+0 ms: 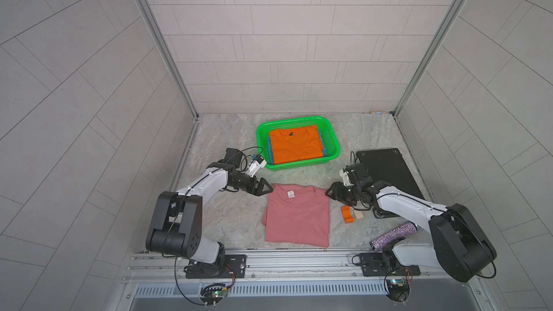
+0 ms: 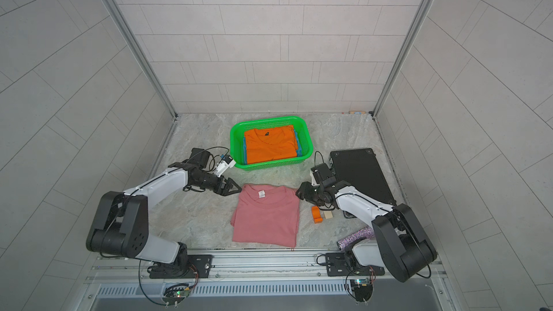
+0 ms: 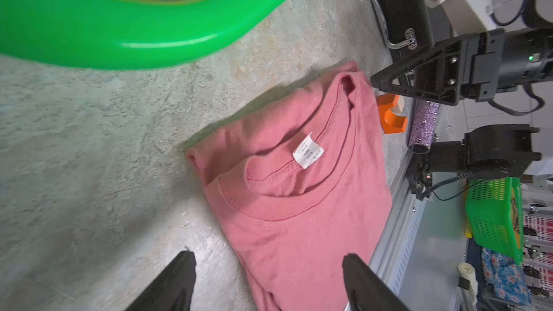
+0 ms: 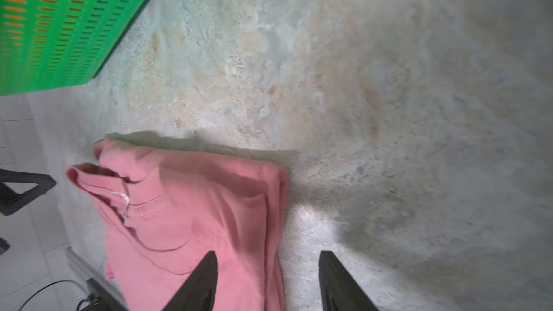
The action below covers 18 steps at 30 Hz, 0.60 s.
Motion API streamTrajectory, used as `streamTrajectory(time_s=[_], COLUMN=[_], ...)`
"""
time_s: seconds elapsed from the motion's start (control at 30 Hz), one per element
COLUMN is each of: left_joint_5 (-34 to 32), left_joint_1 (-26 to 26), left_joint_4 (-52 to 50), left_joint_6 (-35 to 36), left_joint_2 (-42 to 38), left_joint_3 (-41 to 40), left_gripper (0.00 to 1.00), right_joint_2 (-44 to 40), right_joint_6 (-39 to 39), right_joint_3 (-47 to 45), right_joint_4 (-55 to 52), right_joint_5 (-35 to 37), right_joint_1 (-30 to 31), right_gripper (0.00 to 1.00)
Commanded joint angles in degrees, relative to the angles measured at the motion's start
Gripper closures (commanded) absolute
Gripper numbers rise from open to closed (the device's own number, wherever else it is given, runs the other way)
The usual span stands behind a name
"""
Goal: Put the folded t-shirts into the basket
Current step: Pick up the T-shirt from the center of the board.
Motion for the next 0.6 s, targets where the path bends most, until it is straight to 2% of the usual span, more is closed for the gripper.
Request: streamTrajectory(time_s=[0.0,0.13,0.2,0.43,0.57], left_joint_5=[3.9,7.0,7.6,0.6,0.7], left_joint_1=[0.3,0.2,-0.3,-0.3,-1.7], left_joint_4=[-2.0,-4.3,-3.2,-1.4,3.1], left_joint_6=[-8.4,-19.1,-22.0,-23.0,-24.4], left_joint_2=[-1.7,-0.1,-0.1,1.7,3.9], left_joint_3=[2.9,0.0,-2.8,-4.2,-5.8], left_gripper=[0.24,0.28,0.31,0.34,0.34], right_joint_2=[-0.2,-1.8,-0.4,6.4,7.8], right_joint_6=[-5.1,-6.7,-6.9,-8.3,-9.0], right_joint_3=[-0.3,-0.4,-0.2,1.0,1.7], right_joint_4=[-1.3,-3.8,-3.3,-1.5,-1.5], right_joint_5=[-10.9,-12.0,-13.6,-15.2,-14.3], right_joint_1=[-3.6,-5.7,-5.8,-5.8,-6.1], right_gripper=[0.46,0.48,0.48,0.52,0.51])
